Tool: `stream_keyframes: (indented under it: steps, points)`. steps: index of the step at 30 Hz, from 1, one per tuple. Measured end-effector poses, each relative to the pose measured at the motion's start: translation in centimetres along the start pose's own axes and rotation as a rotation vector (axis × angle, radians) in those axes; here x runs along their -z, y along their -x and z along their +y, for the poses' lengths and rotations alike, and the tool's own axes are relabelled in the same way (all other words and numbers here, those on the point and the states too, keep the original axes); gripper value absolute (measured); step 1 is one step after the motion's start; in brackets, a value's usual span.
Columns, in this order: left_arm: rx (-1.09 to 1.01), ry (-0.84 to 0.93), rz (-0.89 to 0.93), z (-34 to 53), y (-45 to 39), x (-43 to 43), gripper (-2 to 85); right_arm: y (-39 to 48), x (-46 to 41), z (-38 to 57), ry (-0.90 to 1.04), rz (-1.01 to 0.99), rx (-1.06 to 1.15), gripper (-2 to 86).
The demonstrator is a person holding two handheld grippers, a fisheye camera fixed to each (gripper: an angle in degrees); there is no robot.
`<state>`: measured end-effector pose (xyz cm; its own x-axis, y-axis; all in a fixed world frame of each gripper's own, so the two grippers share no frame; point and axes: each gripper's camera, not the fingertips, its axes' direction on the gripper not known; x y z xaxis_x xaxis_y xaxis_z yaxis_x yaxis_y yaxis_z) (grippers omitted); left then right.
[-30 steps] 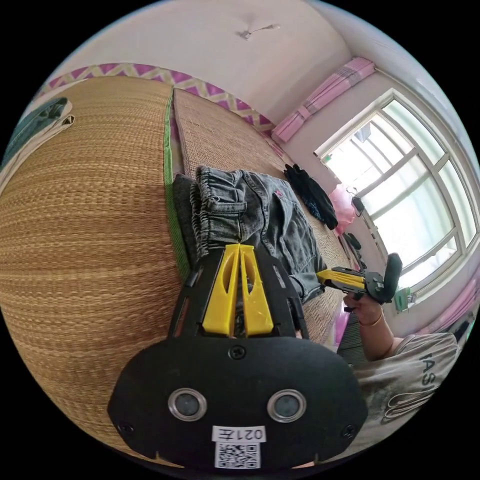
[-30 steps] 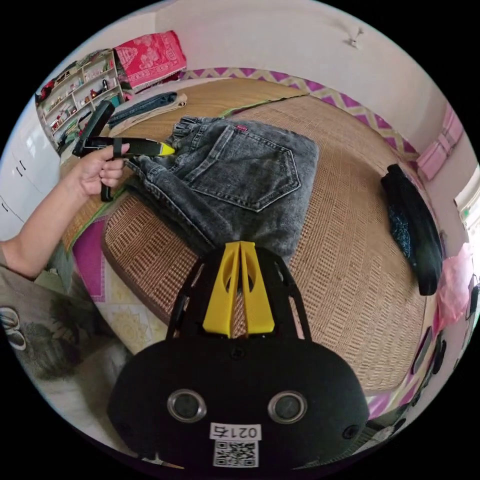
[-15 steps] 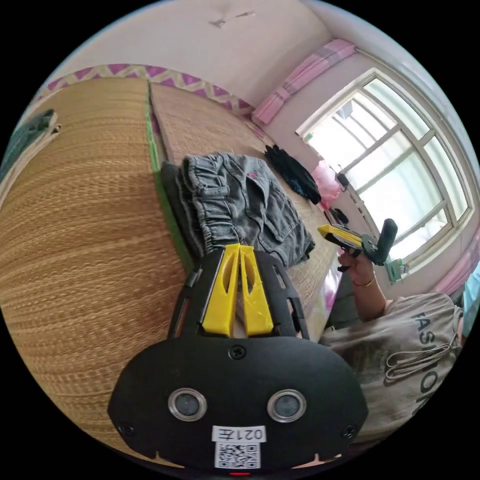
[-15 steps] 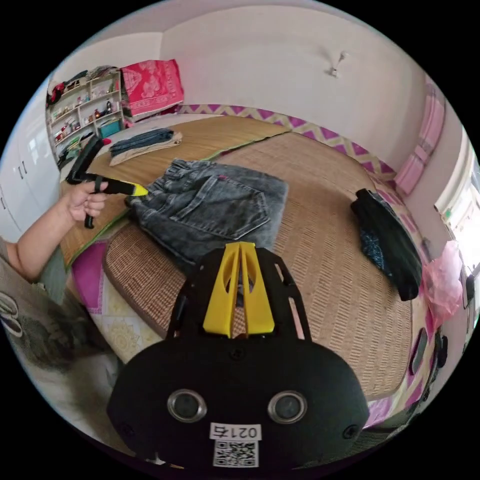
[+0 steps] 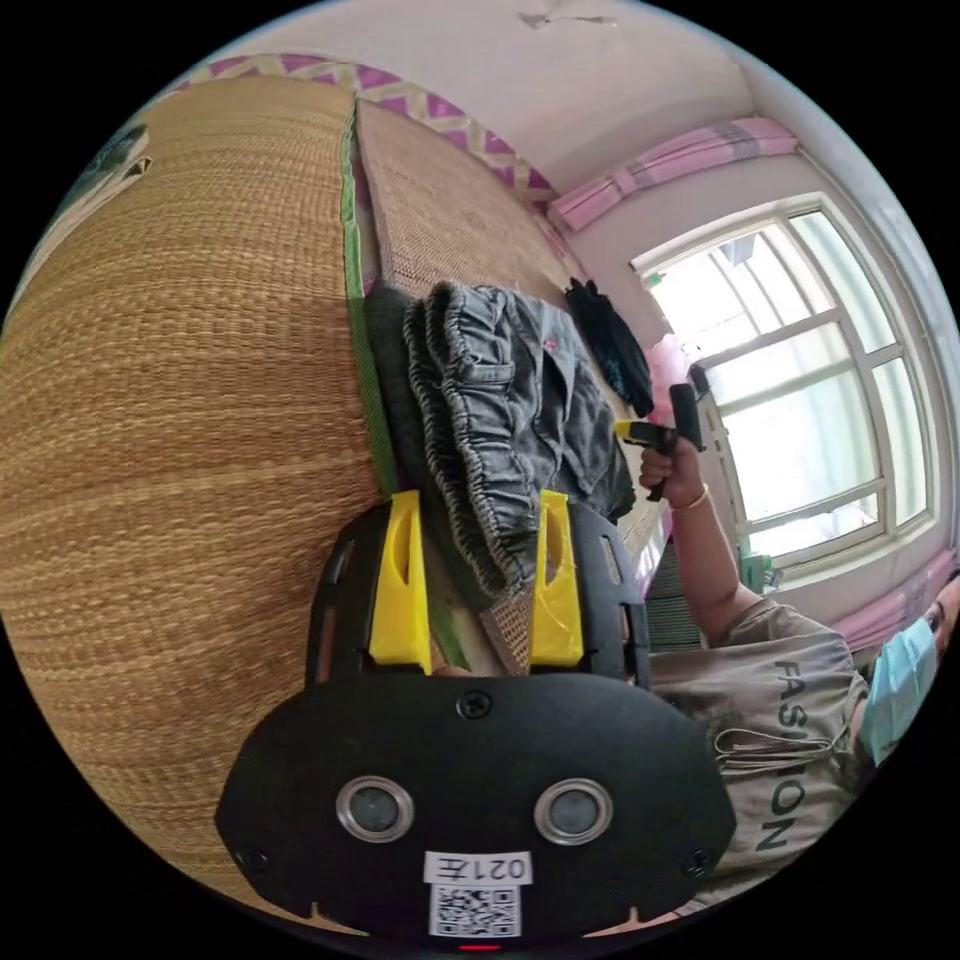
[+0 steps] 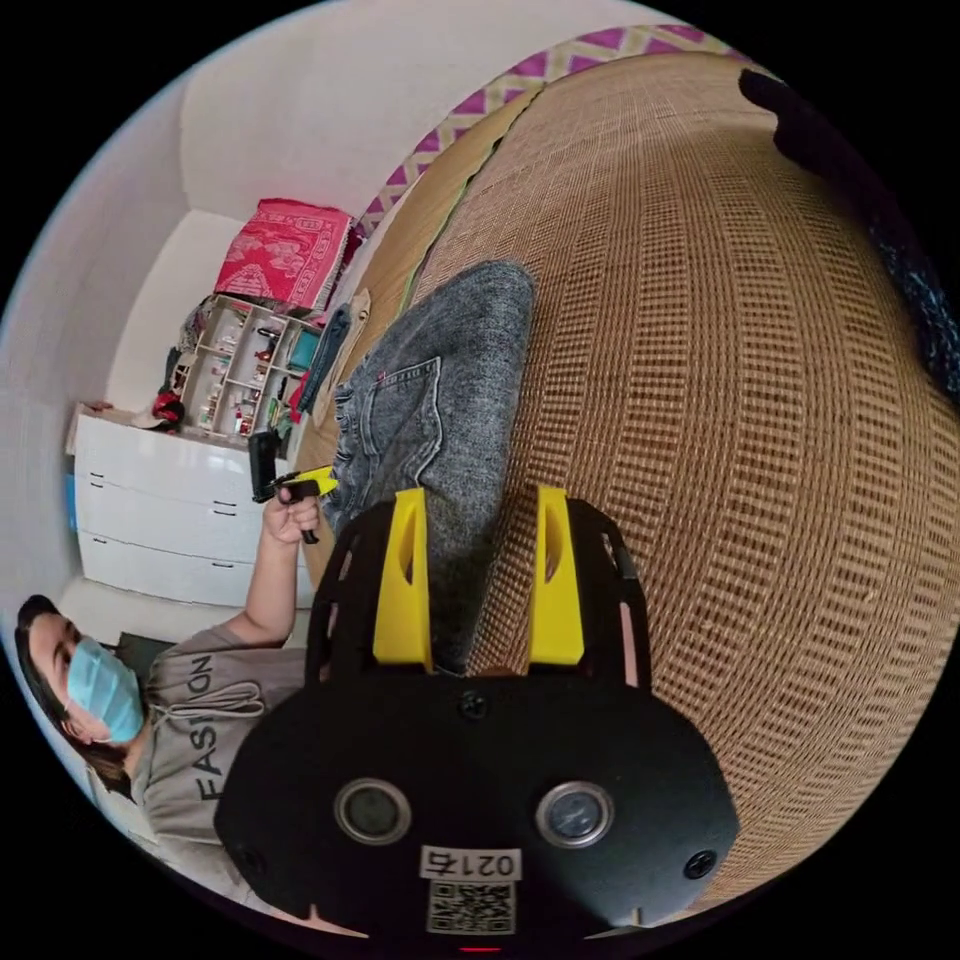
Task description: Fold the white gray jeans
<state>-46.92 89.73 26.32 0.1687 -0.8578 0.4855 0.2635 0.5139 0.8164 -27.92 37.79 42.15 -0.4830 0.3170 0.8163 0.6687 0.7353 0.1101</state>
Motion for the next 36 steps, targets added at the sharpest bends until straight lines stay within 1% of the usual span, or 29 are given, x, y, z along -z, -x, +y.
stream_keyframes:
  steps: [4,5,7,9,11,15,18,21,24,27,29,31,33,35,36]
  points:
    - [-0.009,0.072,0.038,-2.0,1.4,-1.4,13.3,-7.2,-0.7,0.2,0.049,-0.09,0.001,15.7]
    - [0.001,0.074,0.056,-2.2,1.9,-1.5,13.1,-9.5,-0.7,0.6,0.048,-0.195,0.0,15.0]
    - [0.036,0.066,0.135,-2.5,4.1,-1.9,12.6,-13.0,-0.8,1.1,0.037,-0.302,-0.011,14.2]
    - [0.05,0.057,0.178,-2.5,5.4,-2.3,12.2,-16.4,-2.2,1.5,0.048,-0.286,-0.056,13.7]
    - [0.058,0.048,0.215,-2.6,6.4,-2.8,11.9,-19.6,-5.6,1.6,0.095,-0.363,-0.081,13.3]
    - [0.065,0.061,0.283,-3.3,8.4,-3.9,10.5,-22.7,-8.8,1.5,0.083,-0.394,-0.09,11.4]
    - [0.047,0.073,0.293,-3.9,8.6,-4.8,7.9,-24.9,-10.2,1.8,0.061,-0.372,-0.082,8.9]
    - [0.031,0.032,0.28,-3.8,7.9,-4.2,5.2,-27.2,-10.2,3.1,0.027,-0.42,-0.092,7.1]
    - [0.001,-0.02,0.291,-3.8,5.3,-2.2,4.1,-27.2,-8.9,4.6,0.004,-0.448,-0.06,6.3]
    - [-0.097,-0.014,0.249,-4.8,-0.3,-0.4,3.9,-26.6,-6.1,6.3,-0.008,-0.465,-0.015,6.0]
    - [-0.149,0.001,0.227,-6.2,-4.1,0.2,4.1,-26.5,-2.6,7.8,-0.03,-0.477,0.017,5.9]
    - [-0.232,0.008,0.168,-8.7,-9.7,0.2,4.2,-26.8,0.5,8.9,-0.064,-0.476,0.025,5.9]
    - [-0.285,0.015,0.157,-11.5,-13.6,-0.9,4.2,-27.3,4.3,9.9,-0.114,-0.458,0.034,5.9]
    - [-0.323,0.025,0.154,-15.1,-17.0,-2.8,4.2,-28.5,10.6,10.6,-0.188,-0.405,0.035,5.9]
    - [-0.333,0.031,0.174,-18.0,-19.0,-4.6,4.2,-28.8,12.4,10.6,-0.208,-0.389,0.032,5.9]
